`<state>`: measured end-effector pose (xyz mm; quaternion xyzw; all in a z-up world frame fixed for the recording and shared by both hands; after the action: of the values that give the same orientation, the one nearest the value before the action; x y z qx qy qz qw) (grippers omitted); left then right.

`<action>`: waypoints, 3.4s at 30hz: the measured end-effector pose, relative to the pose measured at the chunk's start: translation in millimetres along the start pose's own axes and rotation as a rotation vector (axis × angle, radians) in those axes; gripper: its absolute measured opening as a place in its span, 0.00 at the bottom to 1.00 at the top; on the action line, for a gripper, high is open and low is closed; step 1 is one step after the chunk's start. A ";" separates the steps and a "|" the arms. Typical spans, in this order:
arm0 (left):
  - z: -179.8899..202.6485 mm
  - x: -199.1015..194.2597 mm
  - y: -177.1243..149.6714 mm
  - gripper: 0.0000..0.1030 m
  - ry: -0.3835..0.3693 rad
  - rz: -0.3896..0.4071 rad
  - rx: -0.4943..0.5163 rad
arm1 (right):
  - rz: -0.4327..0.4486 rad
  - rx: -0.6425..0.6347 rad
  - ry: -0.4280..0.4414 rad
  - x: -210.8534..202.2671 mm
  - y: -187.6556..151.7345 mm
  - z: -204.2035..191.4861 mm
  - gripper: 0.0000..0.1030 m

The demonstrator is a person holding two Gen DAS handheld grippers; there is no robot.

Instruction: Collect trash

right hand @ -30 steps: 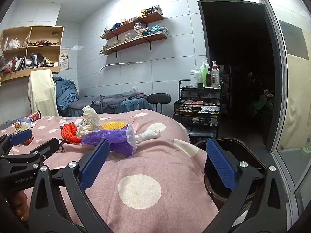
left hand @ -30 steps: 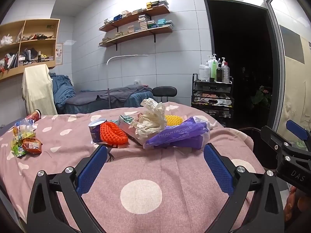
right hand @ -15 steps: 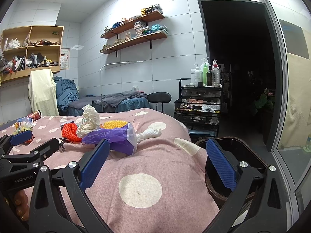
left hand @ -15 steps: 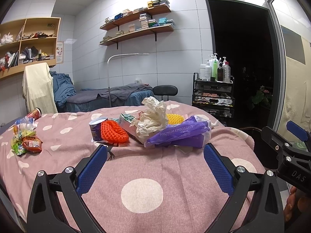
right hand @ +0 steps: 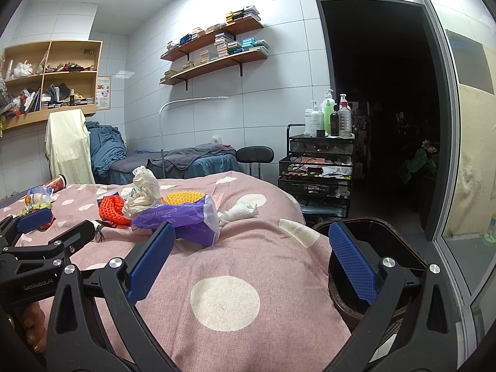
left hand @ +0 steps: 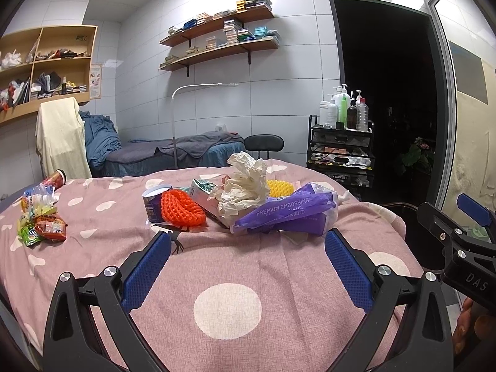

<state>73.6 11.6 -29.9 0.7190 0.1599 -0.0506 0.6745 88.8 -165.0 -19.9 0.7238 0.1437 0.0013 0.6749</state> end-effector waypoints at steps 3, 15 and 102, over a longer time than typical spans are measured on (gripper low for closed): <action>0.1 0.2 0.3 0.95 0.000 0.001 0.001 | 0.000 0.001 0.000 -0.2 1.1 1.3 0.96; -0.1 0.8 0.1 0.95 0.000 0.000 0.000 | -0.005 0.004 0.004 -0.1 0.4 -0.4 0.96; -1.8 151.7 42.5 0.19 -0.110 -0.474 -0.079 | -0.412 -0.444 0.324 137.9 0.7 -75.4 0.94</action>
<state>229.2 36.2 -33.0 0.6304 0.2889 -0.2404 0.6792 206.3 -62.5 -39.1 0.5053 0.3885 0.0110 0.7705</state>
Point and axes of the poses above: each gripper's, at about its wrist camera, not at the fingertips, and x roughly the way its jaws point, z to its right, y to its top, the point moved 8 cm from there along x, roughly the way its jaws point, and after that the axes turned 9 degrees about y, right-handed, at the moved point
